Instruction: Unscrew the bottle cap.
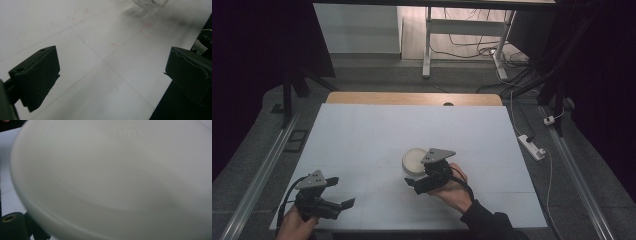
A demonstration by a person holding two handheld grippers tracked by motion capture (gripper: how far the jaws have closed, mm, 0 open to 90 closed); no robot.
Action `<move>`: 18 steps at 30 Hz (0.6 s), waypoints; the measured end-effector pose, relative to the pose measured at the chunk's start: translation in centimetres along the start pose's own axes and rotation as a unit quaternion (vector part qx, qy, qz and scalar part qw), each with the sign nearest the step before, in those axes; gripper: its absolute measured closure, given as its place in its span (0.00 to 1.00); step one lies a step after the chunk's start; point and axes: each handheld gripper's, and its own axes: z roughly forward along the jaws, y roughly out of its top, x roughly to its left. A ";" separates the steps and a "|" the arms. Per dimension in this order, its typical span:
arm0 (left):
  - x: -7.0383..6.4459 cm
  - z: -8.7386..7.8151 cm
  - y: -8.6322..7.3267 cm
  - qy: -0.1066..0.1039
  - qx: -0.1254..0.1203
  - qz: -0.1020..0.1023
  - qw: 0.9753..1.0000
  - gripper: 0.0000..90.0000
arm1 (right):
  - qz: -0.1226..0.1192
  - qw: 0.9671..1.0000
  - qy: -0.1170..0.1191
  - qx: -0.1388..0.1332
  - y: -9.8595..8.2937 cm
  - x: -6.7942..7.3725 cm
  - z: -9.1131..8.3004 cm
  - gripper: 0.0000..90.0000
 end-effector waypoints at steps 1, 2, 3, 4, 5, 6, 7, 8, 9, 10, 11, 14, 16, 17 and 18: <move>-0.1 0.2 0.4 -0.003 0.001 0.004 1.000 0.00 | 0.000 1.000 0.001 0.000 0.0 0.0 0.0 0.07; -0.1 0.3 0.7 -0.006 0.002 0.007 1.000 0.00 | -0.001 1.000 0.001 0.000 0.0 0.1 0.0 0.07; -0.1 0.5 1.1 -0.009 0.002 0.010 1.000 0.00 | -0.001 1.000 0.002 0.000 0.0 0.1 0.0 0.07; -0.2 0.7 1.4 -0.011 0.001 0.015 1.000 0.00 | -0.002 1.000 0.004 -0.001 0.0 0.1 0.0 0.07; -0.3 0.8 1.8 -0.017 -0.002 0.021 1.000 0.00 | -0.002 1.000 0.004 -0.001 0.0 0.1 0.0 0.07; -0.3 0.9 2.1 -0.024 -0.005 0.025 0.999 0.00 | -0.002 1.000 0.006 -0.001 0.0 0.2 -0.1 0.07; -0.4 1.0 2.4 -0.030 -0.007 0.030 0.999 0.00 | -0.002 1.000 0.006 -0.001 0.0 0.2 -0.1 0.07; -0.4 1.2 2.7 -0.034 -0.008 0.038 0.999 0.00 | -0.003 1.000 0.007 -0.001 0.0 0.2 -0.1 0.07; -0.5 1.3 3.0 -0.036 -0.007 0.045 0.998 0.00 | -0.004 1.000 0.007 0.000 0.0 0.2 -0.1 0.07; -0.6 1.4 3.3 -0.035 -0.006 0.051 0.998 0.00 | -0.005 1.000 0.008 0.000 0.0 0.2 -0.1 0.07; -0.7 1.6 3.5 -0.035 -0.004 0.057 0.998 0.00 | -0.005 1.000 0.009 0.000 0.0 0.2 -0.1 0.07; -1.0 2.1 4.3 -0.038 -0.001 0.068 0.997 0.00 | -0.007 1.000 0.010 0.000 0.1 0.2 -0.1 0.07; -1.1 2.4 4.8 -0.039 0.002 0.075 0.996 0.00 | -0.007 1.000 0.011 0.000 0.1 0.3 -0.1 0.07; -1.2 2.5 5.0 -0.040 0.001 0.077 0.996 0.00 | -0.008 1.000 0.012 0.000 0.1 0.3 -0.1 0.07; -1.3 2.6 5.3 -0.042 0.000 0.080 0.996 0.00 | -0.009 1.000 0.012 0.000 0.1 0.3 -0.1 0.07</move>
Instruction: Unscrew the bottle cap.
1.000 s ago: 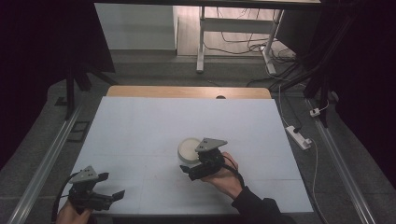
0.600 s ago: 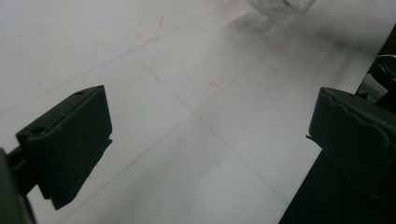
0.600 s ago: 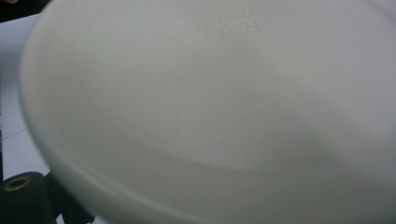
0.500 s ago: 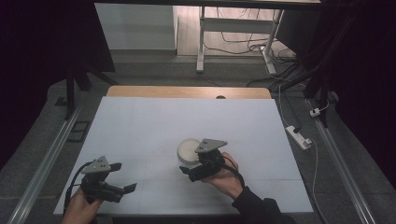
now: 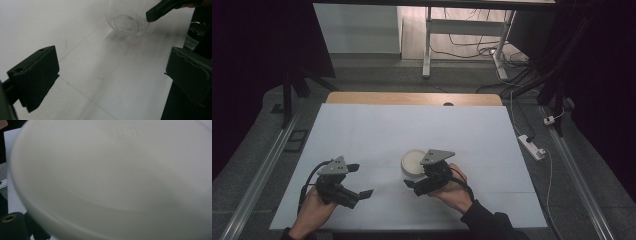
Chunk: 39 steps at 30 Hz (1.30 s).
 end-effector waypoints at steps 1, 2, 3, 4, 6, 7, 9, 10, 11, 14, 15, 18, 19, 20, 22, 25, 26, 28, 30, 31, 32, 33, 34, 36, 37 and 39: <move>0.0 0.1 0.2 -0.001 -0.001 0.002 1.000 0.00 | -0.001 1.000 0.001 0.001 0.0 0.0 0.0 0.07; -0.1 0.2 0.5 -0.003 0.000 0.006 1.000 0.00 | -0.001 1.000 0.002 0.001 0.0 0.1 0.0 0.07; -0.1 0.3 0.8 -0.004 0.000 0.008 1.000 0.00 | -0.002 1.000 0.003 0.001 0.0 0.1 0.0 0.07; -0.1 0.5 1.0 -0.006 -0.001 0.011 1.000 0.00 | -0.003 1.000 0.004 0.002 0.0 0.1 0.0 0.07; -0.1 0.7 1.6 -0.012 -0.001 0.019 1.000 0.00 | -0.005 1.000 0.005 0.003 0.0 0.2 0.1 0.07; -0.1 0.9 1.9 -0.014 -0.001 0.023 1.000 0.00 | -0.006 1.000 0.006 0.003 0.0 0.2 0.1 0.07; 0.0 1.2 2.4 -0.020 -0.001 0.030 0.999 0.00 | -0.007 1.000 0.008 0.004 0.0 0.3 0.1 0.07; 0.1 1.4 2.7 -0.024 -0.002 0.033 0.999 0.00 | -0.009 1.000 0.009 0.004 0.0 0.4 0.1 0.07; 0.2 1.6 2.9 -0.028 -0.003 0.035 0.999 0.00 | -0.009 1.000 0.011 0.004 0.0 0.4 0.1 0.07; 0.4 2.2 3.6 -0.044 -0.001 0.044 0.998 0.00 | -0.012 1.000 0.013 0.004 0.0 0.5 0.1 0.07; 0.4 2.4 3.8 -0.047 0.000 0.049 0.998 0.00 | -0.013 1.000 0.014 0.003 0.0 0.6 0.1 0.07; 0.4 2.9 4.4 -0.060 0.005 0.064 0.996 0.00 | -0.015 1.000 0.017 0.004 0.0 0.7 0.1 0.07; 0.3 3.1 4.5 -0.064 0.007 0.070 0.996 0.00 | -0.016 1.000 0.018 0.004 0.0 0.7 0.1 0.07; 0.3 3.3 4.7 -0.066 0.009 0.077 0.995 0.00 | -0.018 1.000 0.020 0.004 0.0 0.7 0.1 0.07; 0.1 3.6 5.1 -0.067 0.013 0.090 0.994 0.00 | -0.020 1.000 0.022 0.004 0.0 0.8 0.2 0.07; 0.0 4.1 5.8 -0.080 0.015 0.103 0.991 0.00 | -0.024 0.999 0.027 0.004 0.0 1.0 0.2 0.07; 0.0 4.3 6.0 -0.087 0.016 0.108 0.990 0.00 | -0.025 0.999 0.029 0.004 0.0 1.0 0.2 0.07; 0.2 4.7 6.4 -0.100 0.017 0.114 0.988 0.00 | -0.027 0.999 0.033 0.003 0.0 1.2 0.2 0.07; 0.3 5.1 6.8 -0.116 0.016 0.121 0.986 0.00 | -0.031 0.999 0.037 0.004 0.0 1.3 0.2 0.07; 0.3 5.3 6.9 -0.122 0.016 0.124 0.985 0.00 | -0.032 0.999 0.040 0.004 0.0 1.4 0.2 0.07; 0.4 5.4 7.1 -0.129 0.017 0.130 0.983 0.00 | -0.033 0.999 0.043 0.004 0.0 1.4 0.2 0.07; 0.4 5.6 7.3 -0.137 0.018 0.136 0.981 0.00 | -0.035 0.998 0.046 0.004 0.0 1.5 0.2 0.07; 0.4 5.7 7.4 -0.144 0.019 0.141 0.979 0.00 | -0.036 0.998 0.048 0.004 0.0 1.6 0.3 0.07; 0.3 6.0 7.7 -0.156 0.017 0.150 0.976 0.00 | -0.041 0.998 0.054 0.004 0.0 1.7 0.3 0.07; 0.2 6.2 7.9 -0.164 0.016 0.154 0.974 0.00 | -0.043 0.997 0.057 0.005 0.0 1.8 0.3 0.07; 0.0 6.4 8.2 -0.176 0.015 0.166 0.970 0.00 | -0.047 0.997 0.064 0.005 0.0 2.0 0.3 0.07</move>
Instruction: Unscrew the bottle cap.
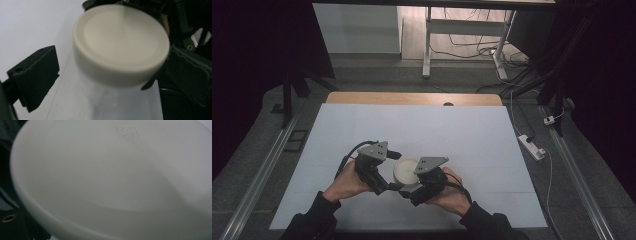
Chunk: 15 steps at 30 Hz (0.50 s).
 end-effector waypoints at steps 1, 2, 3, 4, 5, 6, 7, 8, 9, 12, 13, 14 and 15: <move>0.0 0.1 0.1 -0.006 -0.001 0.004 1.000 0.00 | -0.008 1.000 0.007 0.001 0.0 0.1 0.1 0.07; 0.0 0.3 0.3 -0.012 0.000 0.010 1.000 0.00 | -0.008 1.000 0.007 0.001 0.0 0.1 0.1 0.07; -0.1 0.4 0.4 -0.015 -0.002 0.015 1.000 0.00 | -0.009 1.000 0.011 0.001 0.0 0.2 0.1 0.07; 0.0 0.5 0.5 -0.020 -0.003 0.018 1.000 0.01 | -0.009 1.000 0.015 0.001 0.1 0.3 0.1 0.07; 0.0 0.6 0.6 -0.028 -0.005 0.022 0.999 0.02 | -0.012 1.000 0.019 0.001 0.1 0.4 0.1 0.07; 0.0 0.6 0.6 -0.032 -0.004 0.027 0.999 0.03 | -0.014 1.000 0.022 0.001 0.1 0.5 0.1 0.07; 0.0 0.7 0.7 -0.035 -0.004 0.030 0.999 0.04 | -0.015 1.000 0.024 0.001 0.1 0.5 0.1 0.07; -0.1 0.8 0.7 -0.040 -0.006 0.032 0.999 0.08 | -0.017 0.999 0.027 0.001 0.1 0.6 0.1 0.07; -0.2 0.8 0.7 -0.038 -0.005 0.037 0.999 0.08 | -0.017 0.999 0.028 0.000 0.1 0.6 0.1 0.07; -0.3 0.8 0.8 -0.030 -0.001 0.039 0.999 0.08 | -0.016 1.000 0.027 0.001 0.1 0.6 0.1 0.07; -0.3 0.8 0.9 -0.025 -0.002 0.036 0.999 0.09 | -0.014 1.000 0.026 0.001 0.1 0.5 0.1 0.07; -0.3 0.9 0.9 -0.019 -0.003 0.032 0.999 0.09 | -0.013 1.000 0.024 0.000 0.1 0.5 0.1 0.07; -0.4 0.9 0.9 -0.012 -0.002 0.028 1.000 0.09 | -0.009 1.000 0.020 0.001 0.1 0.4 0.1 0.07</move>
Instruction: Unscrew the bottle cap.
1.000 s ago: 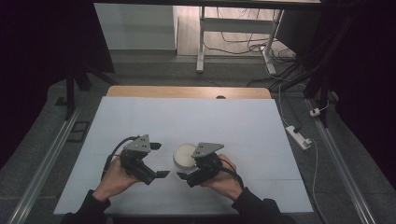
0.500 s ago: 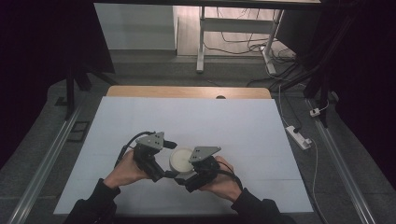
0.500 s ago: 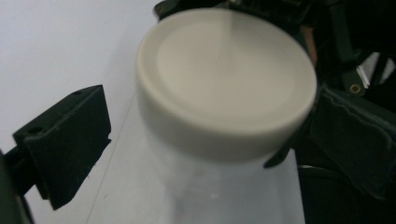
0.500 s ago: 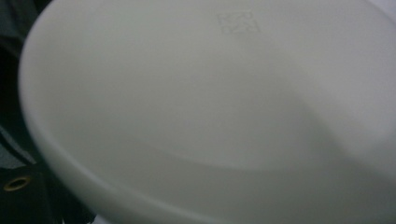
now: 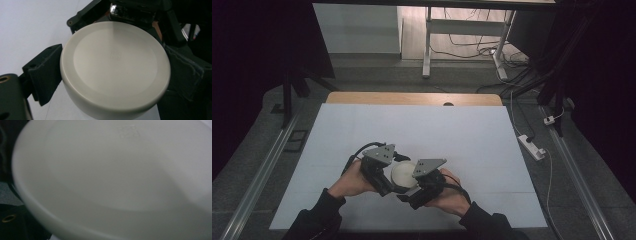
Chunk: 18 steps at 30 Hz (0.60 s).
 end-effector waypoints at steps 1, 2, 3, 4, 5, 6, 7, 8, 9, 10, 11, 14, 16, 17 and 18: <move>0.0 0.1 0.1 0.007 0.000 -0.006 1.000 0.09 | 0.000 1.000 -0.005 0.000 0.0 -0.1 0.0 0.07; 0.0 0.1 0.1 0.014 0.001 -0.011 1.000 0.09 | 0.004 1.000 -0.011 0.001 0.0 -0.1 0.0 0.07; -0.1 0.2 0.2 0.021 0.001 -0.018 1.000 0.09 | 0.006 1.000 -0.017 0.001 0.0 -0.2 0.0 0.07; -0.1 0.3 0.3 0.029 0.001 -0.026 0.999 0.09 | 0.011 1.000 -0.023 0.002 0.0 -0.3 0.0 0.07; -0.1 0.4 0.3 0.037 0.002 -0.034 0.999 0.09 | 0.014 1.000 -0.027 0.002 0.0 -0.4 0.0 0.07; -0.1 0.5 0.4 0.046 0.003 -0.043 0.998 0.09 | 0.018 0.999 -0.032 0.000 -0.1 -0.5 0.0 0.07; -0.2 0.7 0.5 0.057 0.004 -0.054 0.997 0.09 | 0.023 0.999 -0.037 0.001 -0.1 -0.6 0.0 0.07; -0.2 0.8 0.7 0.067 0.007 -0.064 0.996 0.09 | 0.026 0.999 -0.044 0.002 -0.1 -0.7 0.0 0.07; -0.3 0.9 0.8 0.078 0.009 -0.074 0.994 0.09 | 0.030 0.998 -0.051 0.002 -0.1 -0.7 0.0 0.07; -0.4 1.1 1.0 0.090 0.009 -0.086 0.992 0.09 | 0.035 0.998 -0.058 0.003 -0.2 -0.8 0.0 0.07; -0.5 1.3 1.1 0.102 0.011 -0.096 0.990 0.09 | 0.039 0.997 -0.068 0.003 -0.2 -0.8 0.0 0.07; -0.7 1.8 1.5 0.129 0.015 -0.117 0.985 0.09 | 0.049 0.995 -0.087 0.004 -0.3 -1.0 0.1 0.07; -0.8 2.0 1.7 0.138 0.018 -0.120 0.983 0.09 | 0.057 0.994 -0.092 0.005 -0.3 -1.1 0.0 0.07; -0.9 2.0 1.7 0.140 0.017 -0.116 0.983 0.09 | 0.055 0.994 -0.093 0.005 -0.4 -1.2 0.0 0.07; -0.9 2.0 1.7 0.139 0.018 -0.111 0.984 0.09 | 0.057 0.994 -0.093 0.003 -0.4 -1.2 0.0 0.07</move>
